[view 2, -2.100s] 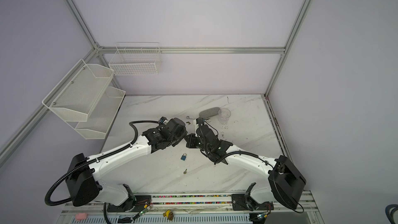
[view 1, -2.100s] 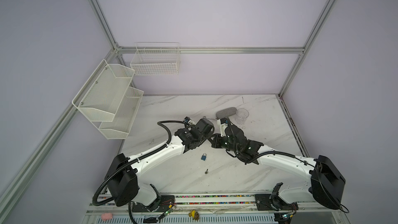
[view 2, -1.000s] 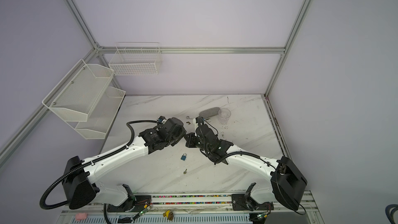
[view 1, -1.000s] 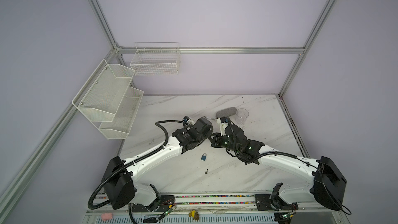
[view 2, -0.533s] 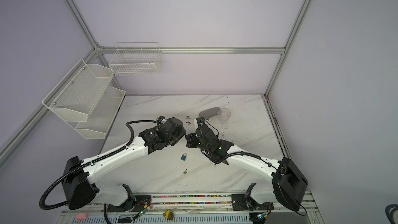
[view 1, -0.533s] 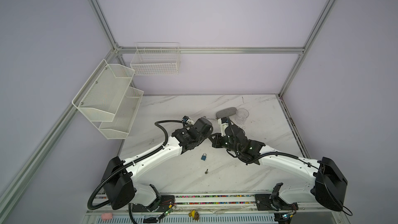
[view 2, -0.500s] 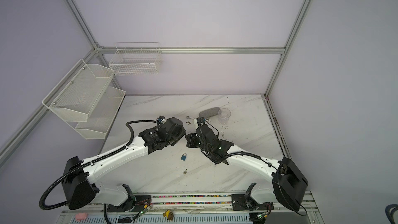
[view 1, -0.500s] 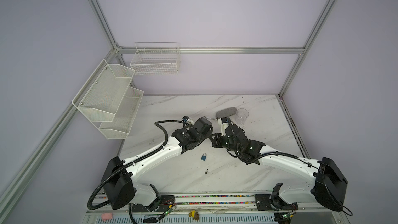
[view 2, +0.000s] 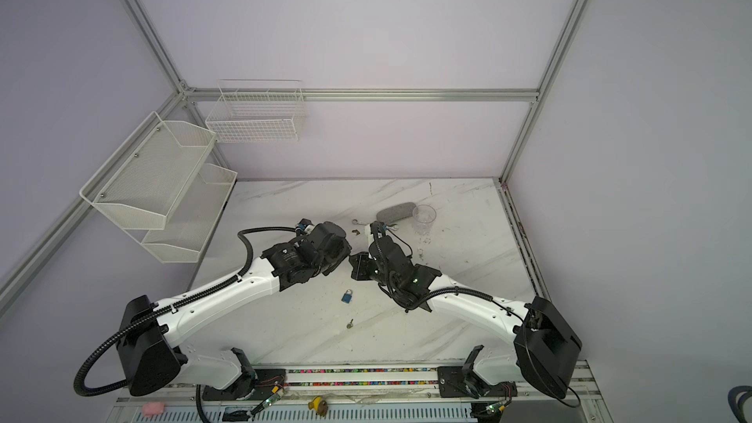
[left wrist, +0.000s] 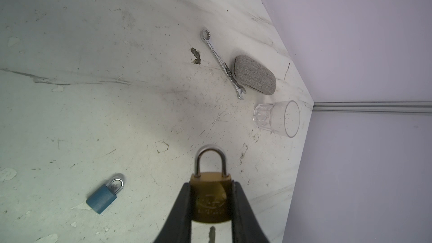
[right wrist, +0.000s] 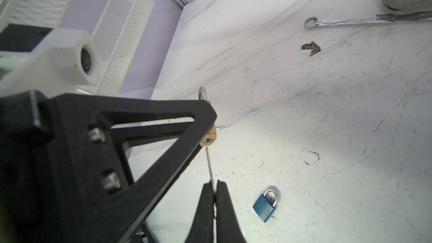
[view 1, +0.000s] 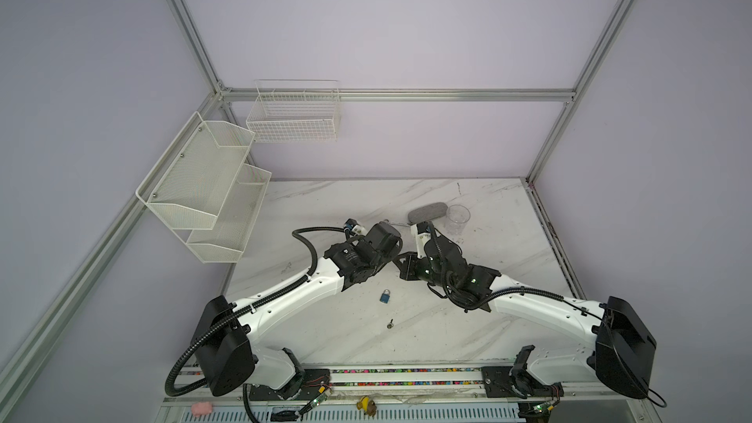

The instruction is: Unlock with the key

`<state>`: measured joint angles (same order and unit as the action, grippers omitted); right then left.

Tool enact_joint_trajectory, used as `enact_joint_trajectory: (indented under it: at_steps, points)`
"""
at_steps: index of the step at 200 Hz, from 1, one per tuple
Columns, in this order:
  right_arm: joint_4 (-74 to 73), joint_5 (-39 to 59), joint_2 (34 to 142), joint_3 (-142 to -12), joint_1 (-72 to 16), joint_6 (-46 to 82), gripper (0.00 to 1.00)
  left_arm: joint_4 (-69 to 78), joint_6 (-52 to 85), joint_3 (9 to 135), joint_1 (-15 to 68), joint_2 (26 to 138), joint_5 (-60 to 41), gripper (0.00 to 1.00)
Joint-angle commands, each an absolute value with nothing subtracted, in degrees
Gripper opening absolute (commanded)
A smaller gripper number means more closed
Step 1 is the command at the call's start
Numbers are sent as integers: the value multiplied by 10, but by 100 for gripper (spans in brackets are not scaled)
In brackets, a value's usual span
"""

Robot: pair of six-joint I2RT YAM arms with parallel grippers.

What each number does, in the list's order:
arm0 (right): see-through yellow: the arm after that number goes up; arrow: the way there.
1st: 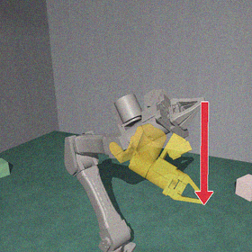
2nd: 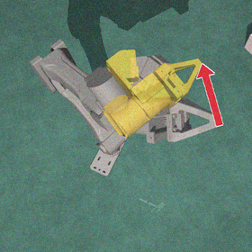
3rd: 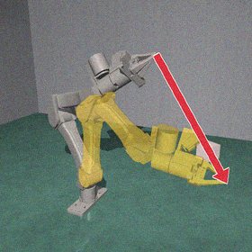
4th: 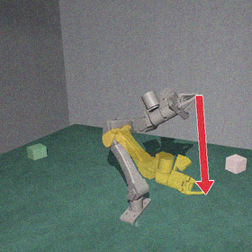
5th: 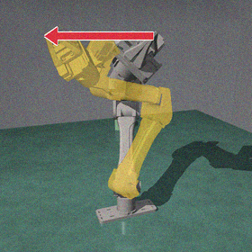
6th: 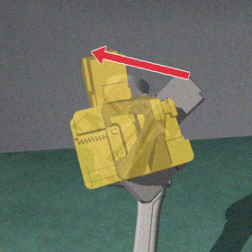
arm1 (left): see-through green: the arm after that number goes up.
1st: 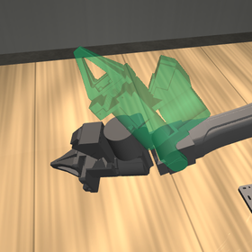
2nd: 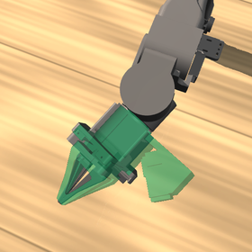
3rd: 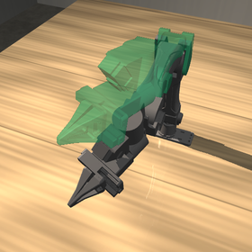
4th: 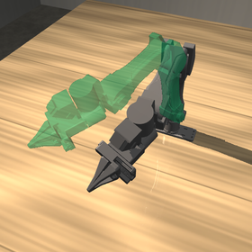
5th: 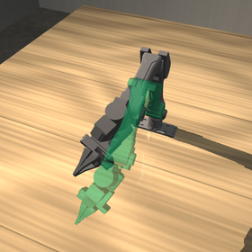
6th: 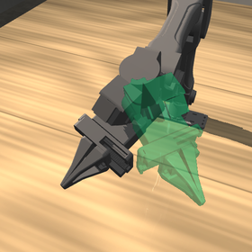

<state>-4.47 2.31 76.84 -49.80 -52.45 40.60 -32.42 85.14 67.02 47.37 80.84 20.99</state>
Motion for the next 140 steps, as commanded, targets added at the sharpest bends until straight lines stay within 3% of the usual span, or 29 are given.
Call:
enact_joint_trajectory:
  at_steps: [1, 140]
  points:
    - [-47, 6, 773, -511, -528, 402, 0, -312, 859, 663, 475, 795, 213, 0]
    - [-50, -4, 784, -523, -528, 398, 0, -303, 854, 667, 477, 792, 195, 0]
